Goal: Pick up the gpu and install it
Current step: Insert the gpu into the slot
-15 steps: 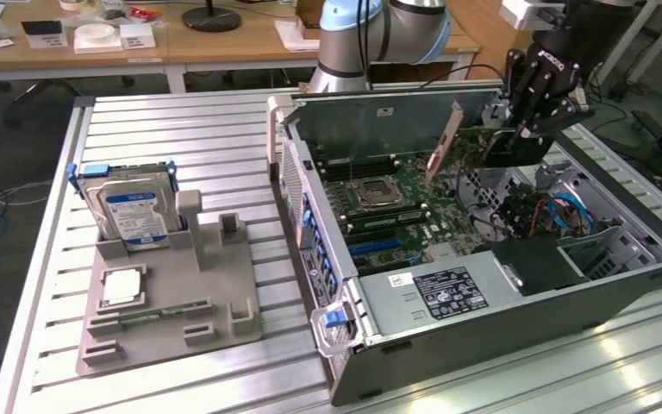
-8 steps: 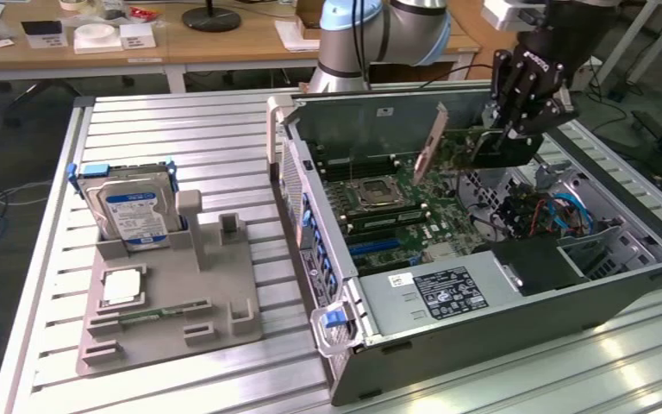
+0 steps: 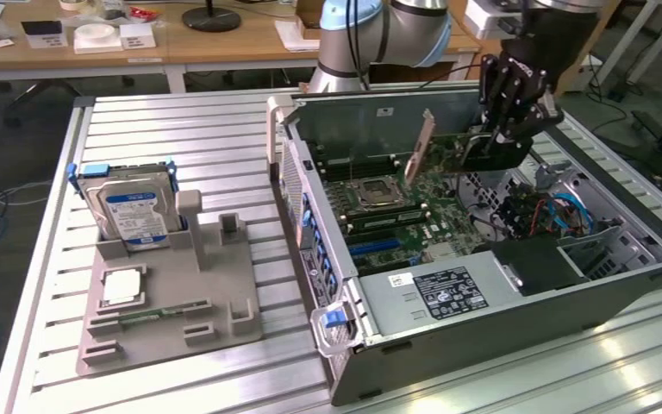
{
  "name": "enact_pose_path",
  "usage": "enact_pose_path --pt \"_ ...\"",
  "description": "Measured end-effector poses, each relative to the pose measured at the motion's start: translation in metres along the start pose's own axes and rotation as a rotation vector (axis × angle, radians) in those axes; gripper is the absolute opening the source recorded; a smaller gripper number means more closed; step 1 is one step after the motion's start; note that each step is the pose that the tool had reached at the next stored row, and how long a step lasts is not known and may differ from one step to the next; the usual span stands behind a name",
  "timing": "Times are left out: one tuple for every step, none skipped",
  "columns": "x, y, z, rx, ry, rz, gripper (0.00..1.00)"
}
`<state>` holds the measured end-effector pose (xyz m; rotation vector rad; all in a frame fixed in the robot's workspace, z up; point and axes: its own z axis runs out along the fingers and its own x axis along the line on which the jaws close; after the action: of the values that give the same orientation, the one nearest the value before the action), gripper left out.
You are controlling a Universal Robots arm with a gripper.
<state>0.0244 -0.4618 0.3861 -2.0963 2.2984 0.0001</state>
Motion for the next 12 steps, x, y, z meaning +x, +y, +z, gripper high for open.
enact_pose_path --pt "0.0 0.0009 0.0003 0.0006 -0.0002 0.0 0.27" --pt "0.0 0.0019 0.0007 0.0011 -0.0004 0.0 0.27" --pt "0.0 0.0029 0.0012 0.0013 -0.0003 0.0 0.27" --pt "0.0 0.0038 0.002 0.0014 -0.0002 0.0 0.27" --pt "0.0001 0.0046 0.003 0.0015 -0.0001 0.0 0.27" --pt "0.0002 0.0054 0.0042 0.0015 -0.0001 0.0 0.27" --pt "0.0003 0.0063 0.0054 0.0016 -0.0002 0.0 0.27" --pt "0.0004 0.0073 0.0065 0.0017 -0.0002 0.0 0.27" --pt "0.0005 0.0085 0.0076 0.0022 -0.0002 0.0 0.27" --pt "0.0004 0.0097 0.0084 0.0031 -0.0001 0.0 0.27" --pt "0.0003 0.0105 0.009 0.0036 -0.0003 0.0 0.27" --pt "0.0003 0.0107 0.0092 0.0037 -0.0004 0.0 0.27"
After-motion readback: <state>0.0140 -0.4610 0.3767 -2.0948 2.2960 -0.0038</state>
